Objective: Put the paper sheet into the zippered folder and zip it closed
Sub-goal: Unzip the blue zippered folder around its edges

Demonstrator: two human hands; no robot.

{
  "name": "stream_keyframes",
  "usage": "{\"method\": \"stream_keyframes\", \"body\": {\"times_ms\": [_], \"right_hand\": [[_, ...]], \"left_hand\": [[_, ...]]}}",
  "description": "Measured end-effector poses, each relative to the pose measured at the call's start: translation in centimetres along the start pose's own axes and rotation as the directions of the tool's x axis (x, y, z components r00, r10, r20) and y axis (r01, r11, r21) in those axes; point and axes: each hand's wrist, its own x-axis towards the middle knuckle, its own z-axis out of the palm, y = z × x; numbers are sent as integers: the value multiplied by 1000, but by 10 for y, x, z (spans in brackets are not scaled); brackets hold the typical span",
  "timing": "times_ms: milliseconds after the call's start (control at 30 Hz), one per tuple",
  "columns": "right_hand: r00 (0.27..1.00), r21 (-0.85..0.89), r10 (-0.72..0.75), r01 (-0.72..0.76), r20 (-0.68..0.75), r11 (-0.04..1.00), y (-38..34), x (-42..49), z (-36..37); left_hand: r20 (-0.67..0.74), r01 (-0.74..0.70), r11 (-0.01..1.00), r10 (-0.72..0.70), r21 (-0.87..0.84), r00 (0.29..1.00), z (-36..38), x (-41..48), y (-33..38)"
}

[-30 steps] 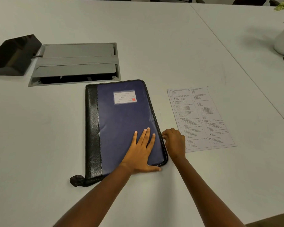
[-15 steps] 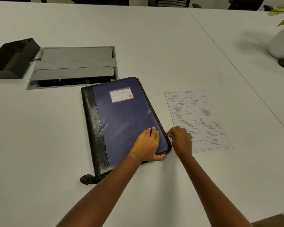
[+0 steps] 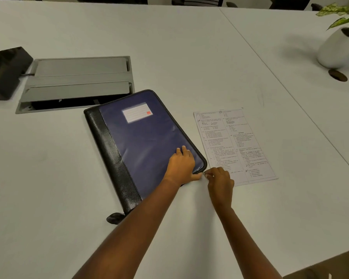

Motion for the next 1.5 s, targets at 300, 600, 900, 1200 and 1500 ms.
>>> {"method": "stream_keyframes", "body": {"times_ms": [300, 600, 900, 1200, 1500], "right_hand": [[993, 26, 117, -117, -19, 993, -9, -9, 9], [984, 75, 156, -150, -84, 986, -20, -15, 12], [993, 12, 106, -105, -60, 994, -27, -28, 13], [994, 35, 107, -107, 25, 994, -48, -57, 29], [980, 86, 192, -195, 47, 977, -52, -60, 29]], "left_hand": [[-39, -37, 998, 35, -56, 999, 37, -38, -38], [11, -74, 997, 74, 35, 997, 34, -67, -52], [82, -116, 987, 107, 114, 991, 19, -56, -42], [113, -104, 992, 95, 76, 989, 14, -50, -39], [-2, -59, 996, 59, -64, 998, 28, -59, -44]]}}
